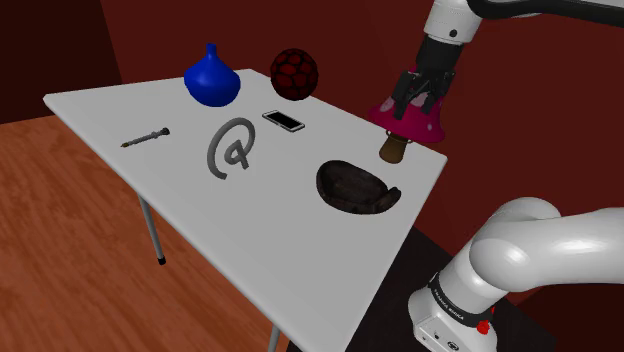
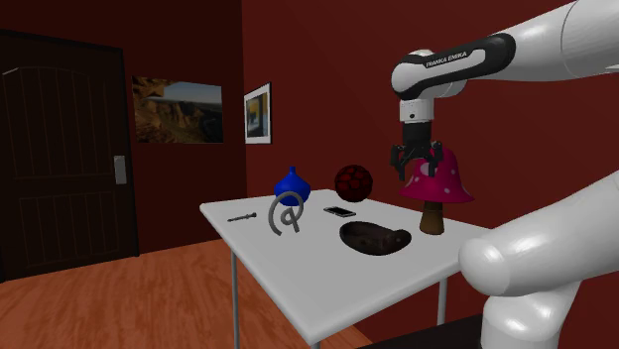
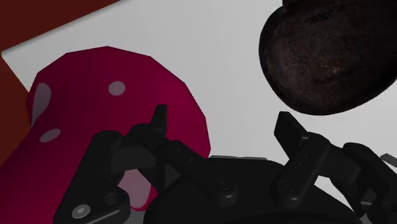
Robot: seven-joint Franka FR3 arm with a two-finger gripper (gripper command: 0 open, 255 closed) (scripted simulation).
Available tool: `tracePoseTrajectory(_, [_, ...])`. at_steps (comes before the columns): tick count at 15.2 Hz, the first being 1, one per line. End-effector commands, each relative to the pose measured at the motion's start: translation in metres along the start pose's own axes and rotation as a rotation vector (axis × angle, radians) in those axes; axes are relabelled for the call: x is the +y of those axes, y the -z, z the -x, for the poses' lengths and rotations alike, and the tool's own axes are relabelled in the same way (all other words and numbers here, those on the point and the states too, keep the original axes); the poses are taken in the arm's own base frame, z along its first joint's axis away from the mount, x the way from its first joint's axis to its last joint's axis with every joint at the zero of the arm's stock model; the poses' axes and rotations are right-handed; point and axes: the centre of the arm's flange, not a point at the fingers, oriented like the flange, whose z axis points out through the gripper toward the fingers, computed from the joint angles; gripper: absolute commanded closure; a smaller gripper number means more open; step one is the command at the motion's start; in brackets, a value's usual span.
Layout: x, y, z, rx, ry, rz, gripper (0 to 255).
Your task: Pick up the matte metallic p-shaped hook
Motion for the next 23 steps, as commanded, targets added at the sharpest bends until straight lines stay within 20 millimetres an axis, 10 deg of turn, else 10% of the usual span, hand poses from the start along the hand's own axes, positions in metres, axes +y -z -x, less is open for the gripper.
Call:
tracePoseTrajectory(1, [0.000,0.000,0.000,0.000,0.000,0.000,0])
tracePoseTrajectory(12, [-0.140,-0.003,-0.015,-0.037,-0.423,-0.017,0])
tracePoseTrajectory(23, [-0.261,-0.006,-0.086,-0.073,-0.847,-0.035,0])
